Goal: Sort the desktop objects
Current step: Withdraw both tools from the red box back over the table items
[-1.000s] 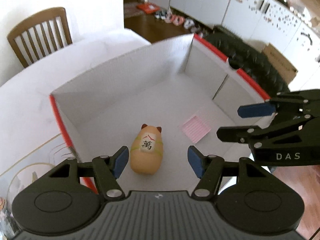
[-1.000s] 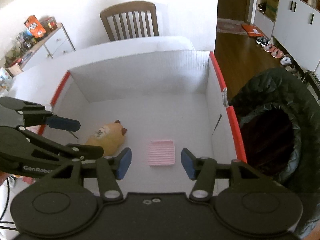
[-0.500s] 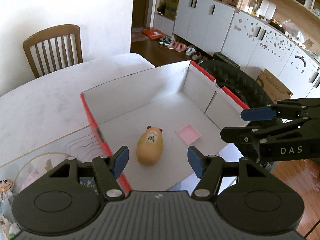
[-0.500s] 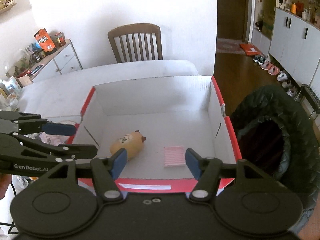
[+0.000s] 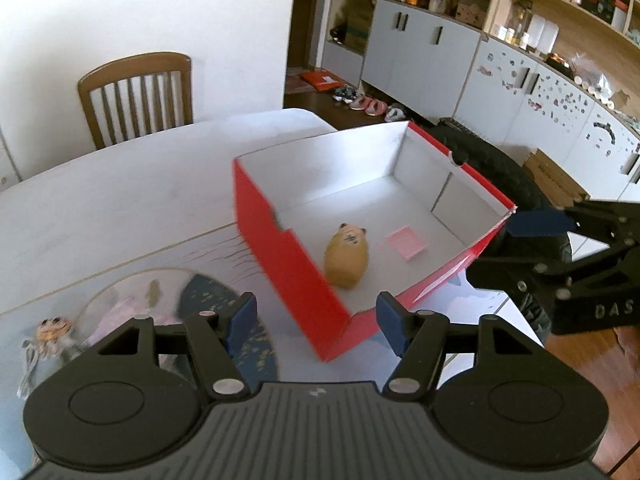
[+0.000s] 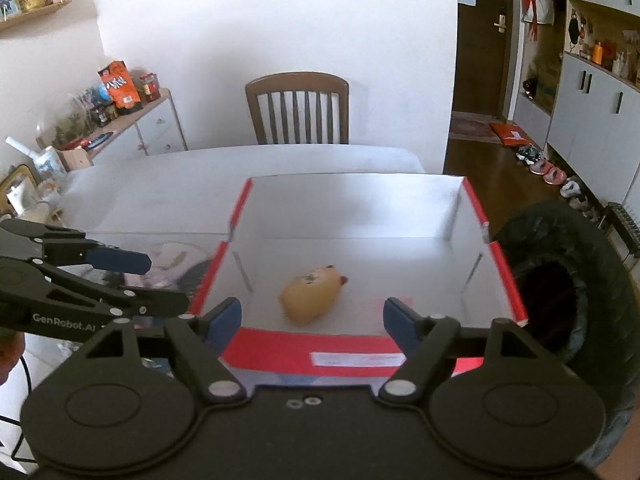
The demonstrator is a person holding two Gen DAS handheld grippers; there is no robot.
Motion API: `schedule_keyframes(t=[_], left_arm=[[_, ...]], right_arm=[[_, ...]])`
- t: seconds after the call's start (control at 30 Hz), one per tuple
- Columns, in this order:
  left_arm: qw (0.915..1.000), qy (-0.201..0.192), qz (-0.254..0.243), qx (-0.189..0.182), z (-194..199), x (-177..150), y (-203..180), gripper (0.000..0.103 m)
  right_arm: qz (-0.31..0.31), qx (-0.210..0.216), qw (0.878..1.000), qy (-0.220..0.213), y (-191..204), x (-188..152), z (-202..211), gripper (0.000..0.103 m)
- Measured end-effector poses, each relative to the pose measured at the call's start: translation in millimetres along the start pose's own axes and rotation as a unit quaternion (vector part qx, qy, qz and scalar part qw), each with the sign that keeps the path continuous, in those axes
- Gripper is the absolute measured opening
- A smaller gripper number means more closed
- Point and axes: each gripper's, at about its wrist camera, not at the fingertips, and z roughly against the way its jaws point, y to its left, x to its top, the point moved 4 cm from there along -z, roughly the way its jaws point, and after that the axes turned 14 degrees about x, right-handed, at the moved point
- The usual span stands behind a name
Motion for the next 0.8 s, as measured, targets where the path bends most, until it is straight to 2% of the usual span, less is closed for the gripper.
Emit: schedule_keyframes(t=[0.07,0.5,0.8], left_arm=[[1.0,-0.006,0.006,0.005,5,-5,12,0.067],[0.9983,-0.017,0.047,0.03,31,-45,106,0.068],[0.9969,-0.018,0.066,0.038,37,-70,156,0.068]], right_arm=[[0.0,0.002,1.0,-0.001,11,-5,-3,0.083],[0.01,0.006,1.0,0.028,73,-27,-33,0.087],[0.006,-0.009,0.999,0.041,105,-40,-53,0.088]])
